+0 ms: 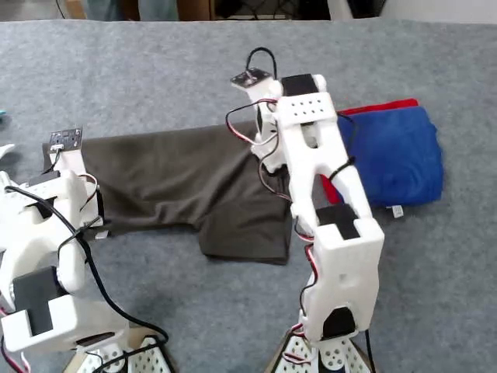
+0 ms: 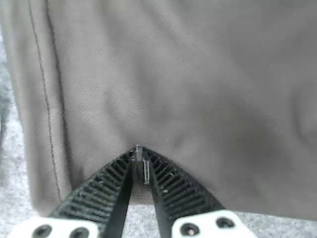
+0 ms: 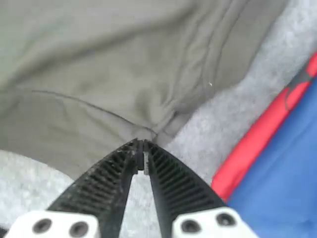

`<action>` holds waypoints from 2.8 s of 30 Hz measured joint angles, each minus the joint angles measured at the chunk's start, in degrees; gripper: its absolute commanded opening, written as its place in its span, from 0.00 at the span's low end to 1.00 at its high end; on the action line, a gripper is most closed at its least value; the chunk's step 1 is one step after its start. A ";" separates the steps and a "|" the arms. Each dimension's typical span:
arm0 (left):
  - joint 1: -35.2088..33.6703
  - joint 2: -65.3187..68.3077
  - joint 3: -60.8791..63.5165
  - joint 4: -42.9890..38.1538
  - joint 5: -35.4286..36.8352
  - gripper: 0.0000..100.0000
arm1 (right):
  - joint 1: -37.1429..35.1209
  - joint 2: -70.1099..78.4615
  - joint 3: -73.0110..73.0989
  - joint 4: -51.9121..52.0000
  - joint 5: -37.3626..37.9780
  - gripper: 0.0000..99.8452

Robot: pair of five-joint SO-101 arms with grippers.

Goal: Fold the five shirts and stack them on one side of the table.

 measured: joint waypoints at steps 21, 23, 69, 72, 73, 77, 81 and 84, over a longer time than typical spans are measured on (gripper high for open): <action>0.00 0.00 0.00 0.00 0.00 0.03 | 7.03 13.01 0.35 1.93 -2.02 0.01; 0.00 0.00 0.00 0.00 0.00 0.03 | 6.68 13.10 -2.64 4.66 -1.93 0.01; -2.64 -10.46 10.20 -5.89 1.14 0.03 | -24.18 -43.60 68.31 -20.75 24.44 0.28; -2.64 -10.46 10.20 -6.59 1.14 0.03 | -24.44 -43.60 70.33 -24.97 24.44 0.28; -2.64 -10.46 10.20 -6.68 1.14 0.03 | -24.62 -43.60 70.86 -26.02 24.44 0.28; -2.64 -10.46 10.20 -6.68 1.14 0.03 | -24.70 -43.60 73.23 -29.36 24.44 0.28; -2.64 -10.46 10.20 -6.68 1.14 0.03 | -24.70 -43.52 76.22 -33.58 24.44 0.28; -2.64 -10.46 10.20 -6.68 1.14 0.03 | -24.88 -41.23 77.27 -35.78 24.44 0.28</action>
